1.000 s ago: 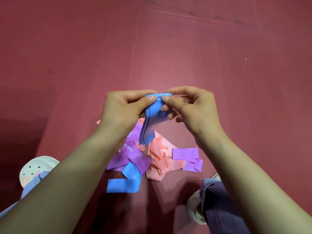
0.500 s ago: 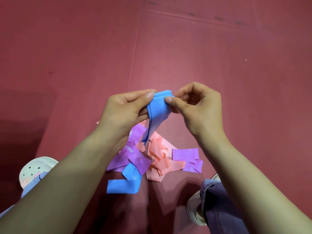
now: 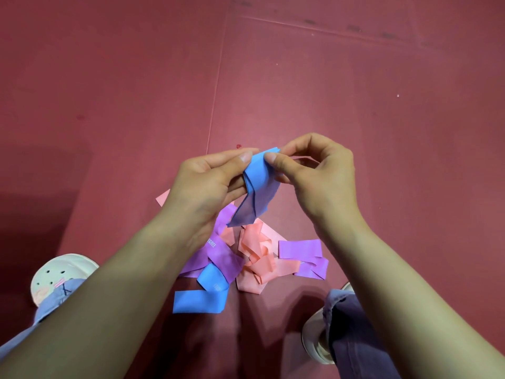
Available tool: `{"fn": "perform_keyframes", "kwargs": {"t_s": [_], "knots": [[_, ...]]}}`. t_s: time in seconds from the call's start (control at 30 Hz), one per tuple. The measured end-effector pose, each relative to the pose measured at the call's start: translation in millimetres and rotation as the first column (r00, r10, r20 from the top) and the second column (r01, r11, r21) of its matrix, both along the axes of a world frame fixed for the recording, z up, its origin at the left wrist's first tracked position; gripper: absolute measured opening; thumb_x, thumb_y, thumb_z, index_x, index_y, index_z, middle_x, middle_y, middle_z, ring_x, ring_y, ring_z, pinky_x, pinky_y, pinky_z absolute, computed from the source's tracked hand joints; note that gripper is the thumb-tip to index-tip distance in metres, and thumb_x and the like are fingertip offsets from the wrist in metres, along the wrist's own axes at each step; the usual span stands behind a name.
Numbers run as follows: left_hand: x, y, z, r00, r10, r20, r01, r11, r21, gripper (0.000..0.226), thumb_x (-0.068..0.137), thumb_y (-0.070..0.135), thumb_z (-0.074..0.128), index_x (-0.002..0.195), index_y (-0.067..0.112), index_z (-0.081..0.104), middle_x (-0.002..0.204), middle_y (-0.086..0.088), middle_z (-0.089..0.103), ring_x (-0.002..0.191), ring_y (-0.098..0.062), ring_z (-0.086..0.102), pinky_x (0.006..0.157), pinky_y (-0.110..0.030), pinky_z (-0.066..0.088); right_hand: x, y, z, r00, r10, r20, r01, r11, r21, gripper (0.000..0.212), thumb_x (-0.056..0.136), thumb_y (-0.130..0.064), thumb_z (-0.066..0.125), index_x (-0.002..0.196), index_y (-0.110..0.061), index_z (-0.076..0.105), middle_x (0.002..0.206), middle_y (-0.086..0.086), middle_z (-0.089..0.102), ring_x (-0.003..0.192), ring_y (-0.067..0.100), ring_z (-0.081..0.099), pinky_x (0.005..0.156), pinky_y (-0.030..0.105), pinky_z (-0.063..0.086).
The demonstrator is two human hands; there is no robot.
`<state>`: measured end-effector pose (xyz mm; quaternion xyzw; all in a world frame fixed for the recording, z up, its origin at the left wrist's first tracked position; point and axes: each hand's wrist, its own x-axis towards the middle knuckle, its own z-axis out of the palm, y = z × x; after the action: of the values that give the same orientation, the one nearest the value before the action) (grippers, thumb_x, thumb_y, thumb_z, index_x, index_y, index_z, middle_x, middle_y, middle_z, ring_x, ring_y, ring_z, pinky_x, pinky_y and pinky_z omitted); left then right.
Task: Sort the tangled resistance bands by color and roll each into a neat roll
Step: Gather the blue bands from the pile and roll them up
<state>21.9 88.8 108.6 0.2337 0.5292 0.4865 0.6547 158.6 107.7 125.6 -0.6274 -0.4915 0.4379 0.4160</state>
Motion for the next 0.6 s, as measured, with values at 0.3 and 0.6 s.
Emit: {"fn": "perform_keyframes", "kwargs": {"t_s": [0.3, 0.6], "knots": [[-0.6, -0.6, -0.7, 1.000, -0.007, 0.006, 0.007, 0.995, 0.096, 0.016, 0.092, 0.007, 0.058, 0.093, 0.009, 0.073, 0.095, -0.007, 0.076, 0.090, -0.019, 0.073, 0.076, -0.022, 0.057, -1.6, -0.3, -3.3, 0.997, 0.001, -0.074, 0.000, 1.000, 0.009, 0.018, 0.077, -0.001, 0.073, 0.066, -0.008, 0.060, 0.065, 0.012, 0.066, 0.061, 0.018, 0.064, 0.073, 0.047, 0.058], [-15.9, -6.9, -5.1, 0.962, 0.027, -0.271, 0.018, 0.986, 0.165, 0.021, 0.086, -0.002, 0.064, 0.099, 0.013, 0.072, 0.092, -0.005, 0.075, 0.084, -0.015, 0.069, 0.083, -0.027, 0.057, -11.9, -6.9, -5.4, 0.979, 0.102, -0.176, -0.107, 0.994, -0.020, 0.020, 0.079, 0.003, 0.071, 0.070, -0.007, 0.056, 0.057, 0.004, 0.059, 0.051, 0.010, 0.059, 0.060, 0.029, 0.057]]}}
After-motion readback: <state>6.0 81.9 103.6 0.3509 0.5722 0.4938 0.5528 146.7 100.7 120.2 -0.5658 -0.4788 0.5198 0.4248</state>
